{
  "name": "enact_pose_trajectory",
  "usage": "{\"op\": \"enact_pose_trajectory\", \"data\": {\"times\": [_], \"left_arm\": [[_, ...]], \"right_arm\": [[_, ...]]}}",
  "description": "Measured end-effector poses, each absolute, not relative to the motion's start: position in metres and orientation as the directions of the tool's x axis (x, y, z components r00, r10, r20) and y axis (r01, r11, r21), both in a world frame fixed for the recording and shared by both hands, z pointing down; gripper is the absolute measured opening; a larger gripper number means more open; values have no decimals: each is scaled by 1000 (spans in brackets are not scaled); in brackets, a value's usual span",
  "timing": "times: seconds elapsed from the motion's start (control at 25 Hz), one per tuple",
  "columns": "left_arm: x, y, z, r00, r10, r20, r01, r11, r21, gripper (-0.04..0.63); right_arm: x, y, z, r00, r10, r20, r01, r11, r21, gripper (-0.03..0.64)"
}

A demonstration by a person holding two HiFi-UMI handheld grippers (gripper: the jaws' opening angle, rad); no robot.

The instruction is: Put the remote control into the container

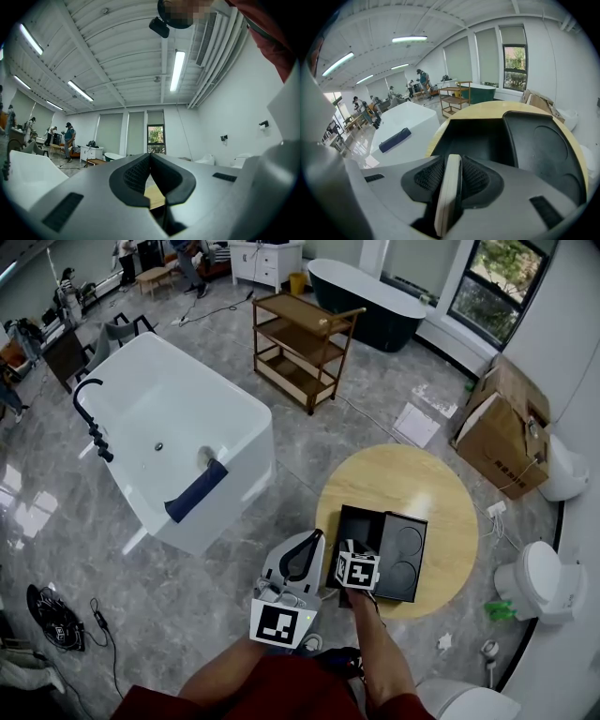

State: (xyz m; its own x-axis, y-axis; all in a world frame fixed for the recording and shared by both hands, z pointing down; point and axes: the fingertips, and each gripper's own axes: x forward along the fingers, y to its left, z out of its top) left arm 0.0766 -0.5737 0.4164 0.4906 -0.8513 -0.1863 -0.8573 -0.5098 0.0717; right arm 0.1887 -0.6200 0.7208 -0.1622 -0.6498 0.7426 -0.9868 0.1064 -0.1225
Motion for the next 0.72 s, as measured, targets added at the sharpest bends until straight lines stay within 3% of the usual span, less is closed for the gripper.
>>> {"op": "enact_pose_trajectory", "data": {"times": [0.72], "left_arm": [[81,-572,418,501,-846,-184,-853,-519,63,15]], "right_arm": [[189,-621,690,-207,-721,661,-977,110,-185,166]]}}
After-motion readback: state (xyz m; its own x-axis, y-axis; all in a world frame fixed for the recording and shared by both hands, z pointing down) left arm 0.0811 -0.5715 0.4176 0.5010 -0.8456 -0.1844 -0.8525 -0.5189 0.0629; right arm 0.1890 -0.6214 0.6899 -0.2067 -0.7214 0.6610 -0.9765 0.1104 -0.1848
